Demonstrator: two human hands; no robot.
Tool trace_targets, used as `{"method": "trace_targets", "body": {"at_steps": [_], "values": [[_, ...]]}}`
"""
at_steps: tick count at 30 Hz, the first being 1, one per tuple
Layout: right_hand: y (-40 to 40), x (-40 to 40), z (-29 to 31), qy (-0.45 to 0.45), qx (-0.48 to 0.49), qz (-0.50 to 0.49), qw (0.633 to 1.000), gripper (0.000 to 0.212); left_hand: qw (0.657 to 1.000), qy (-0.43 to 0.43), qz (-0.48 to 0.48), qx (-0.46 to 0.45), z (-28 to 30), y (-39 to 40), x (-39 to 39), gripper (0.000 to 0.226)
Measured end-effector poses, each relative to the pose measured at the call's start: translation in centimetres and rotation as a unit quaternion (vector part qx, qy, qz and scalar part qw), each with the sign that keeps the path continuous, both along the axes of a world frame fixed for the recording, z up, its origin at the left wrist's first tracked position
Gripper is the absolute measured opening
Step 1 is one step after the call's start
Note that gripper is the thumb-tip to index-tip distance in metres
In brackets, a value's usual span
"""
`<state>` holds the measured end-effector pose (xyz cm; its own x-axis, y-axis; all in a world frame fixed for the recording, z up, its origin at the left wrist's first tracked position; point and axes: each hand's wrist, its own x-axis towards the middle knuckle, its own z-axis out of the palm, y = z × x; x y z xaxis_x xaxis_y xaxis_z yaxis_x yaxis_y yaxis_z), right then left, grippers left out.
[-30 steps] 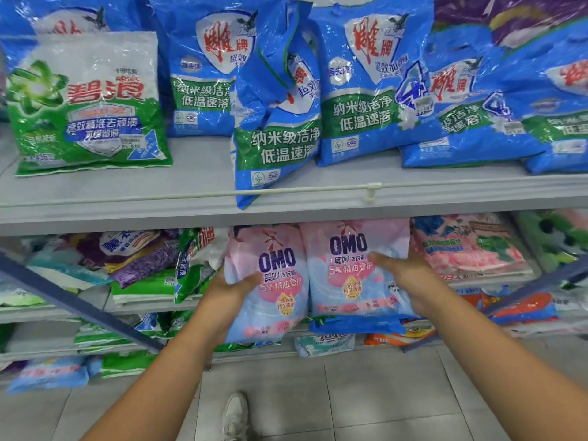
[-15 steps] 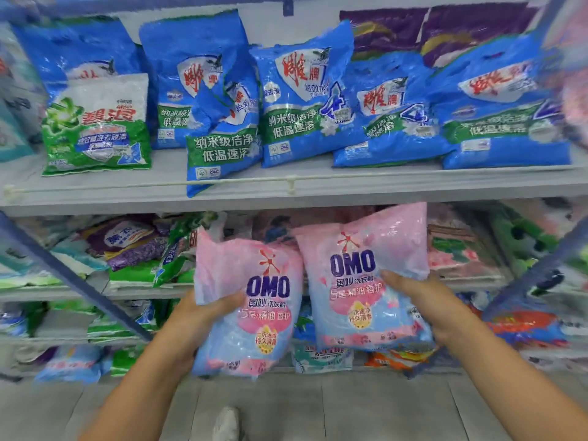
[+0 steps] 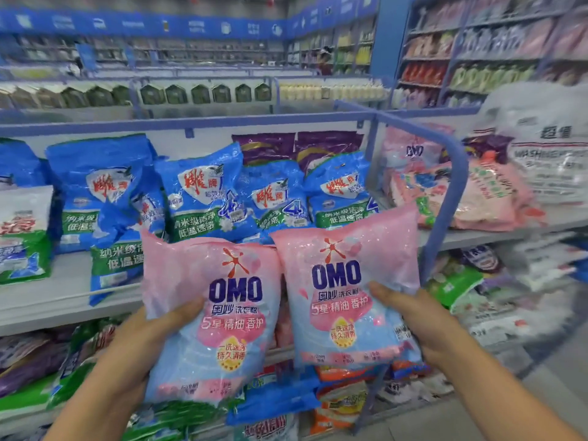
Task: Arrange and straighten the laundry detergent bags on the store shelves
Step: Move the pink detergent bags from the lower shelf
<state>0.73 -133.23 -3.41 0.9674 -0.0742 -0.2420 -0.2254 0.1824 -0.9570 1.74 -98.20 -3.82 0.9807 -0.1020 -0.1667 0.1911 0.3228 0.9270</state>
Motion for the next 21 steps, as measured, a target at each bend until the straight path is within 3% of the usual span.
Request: {"method": "trace_targets", "body": {"at_steps": [2,5,8,11,13,17,21], "values": [[-1.5,-0.9,1.1,-0.017,-0.014,-0.038,0.999,0.020,1.000,-0.004,-0.018,-0.002,0.5,-1.8,1.1,0.070],[-4.2,-2.2,2.5,-0.035,-0.038,-0.080,0.995,0.026,0.999,-0.015,-0.040,-0.011,1.4,-4.9,2.2,0.040],[-6.9,-3.1,3.3,-0.036,-0.039,-0.094,0.994,0.022,0.998,-0.024,-0.052,-0.021,1.9,-7.8,2.7,0.046],[-9.6,-3.7,3.6,-0.047,-0.036,-0.094,0.994,0.024,0.998,-0.029,-0.045,-0.013,1.9,-10.7,2.8,0.066],[-11.4,-4.0,4.1,-0.052,-0.035,-0.089,0.994,0.028,0.999,-0.022,-0.041,-0.020,2.0,-12.8,3.0,0.046],[-16.3,-4.4,5.0,-0.059,-0.025,-0.088,0.994,0.020,0.999,-0.014,-0.031,-0.026,2.6,-17.9,2.7,0.031],[-22.8,-4.7,7.0,-0.051,-0.014,-0.087,0.995,0.019,0.999,-0.040,0.000,-0.028,3.5,-24.4,1.6,0.036]]}}
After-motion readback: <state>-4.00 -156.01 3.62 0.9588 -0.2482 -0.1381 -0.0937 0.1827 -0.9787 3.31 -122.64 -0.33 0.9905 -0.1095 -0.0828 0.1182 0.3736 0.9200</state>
